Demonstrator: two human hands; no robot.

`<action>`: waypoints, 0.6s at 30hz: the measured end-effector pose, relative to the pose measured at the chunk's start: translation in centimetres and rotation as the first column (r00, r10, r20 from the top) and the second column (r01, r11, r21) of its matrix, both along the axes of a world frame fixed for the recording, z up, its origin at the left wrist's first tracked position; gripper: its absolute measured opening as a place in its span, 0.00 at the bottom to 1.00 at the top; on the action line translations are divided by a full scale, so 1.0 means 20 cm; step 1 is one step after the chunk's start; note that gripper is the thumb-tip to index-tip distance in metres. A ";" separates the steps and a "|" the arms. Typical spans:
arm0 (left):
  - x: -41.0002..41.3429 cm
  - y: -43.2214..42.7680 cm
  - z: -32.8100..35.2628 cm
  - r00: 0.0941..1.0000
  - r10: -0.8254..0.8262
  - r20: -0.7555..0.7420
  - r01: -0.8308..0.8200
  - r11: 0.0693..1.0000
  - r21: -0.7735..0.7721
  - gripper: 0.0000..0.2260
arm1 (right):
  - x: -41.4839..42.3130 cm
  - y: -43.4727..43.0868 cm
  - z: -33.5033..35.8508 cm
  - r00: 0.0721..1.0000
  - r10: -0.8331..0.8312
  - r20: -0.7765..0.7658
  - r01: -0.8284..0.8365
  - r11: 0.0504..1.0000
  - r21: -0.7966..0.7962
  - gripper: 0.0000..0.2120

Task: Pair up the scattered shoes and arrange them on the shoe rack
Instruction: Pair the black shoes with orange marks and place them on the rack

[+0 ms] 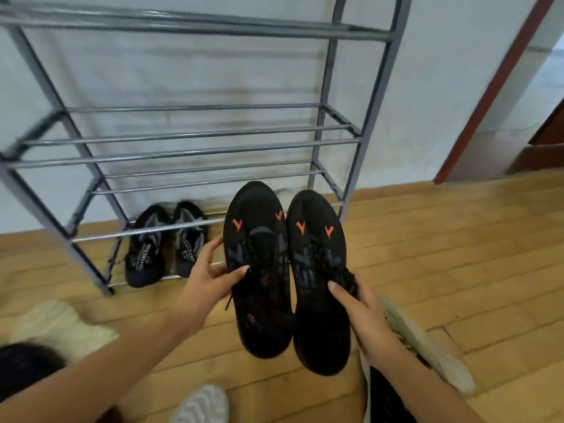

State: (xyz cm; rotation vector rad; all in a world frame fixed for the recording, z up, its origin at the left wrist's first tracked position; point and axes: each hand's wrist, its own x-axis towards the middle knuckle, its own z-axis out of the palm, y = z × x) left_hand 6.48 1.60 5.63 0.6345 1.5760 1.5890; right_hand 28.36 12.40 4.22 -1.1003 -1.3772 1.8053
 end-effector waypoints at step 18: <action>-1.12 -0.21 0.26 0.909 0.395 -0.133 -0.414 0.890 -0.191 0.13 | -1.34 0.03 0.24 0.919 0.394 -0.010 -0.394 0.918 -0.046 0.17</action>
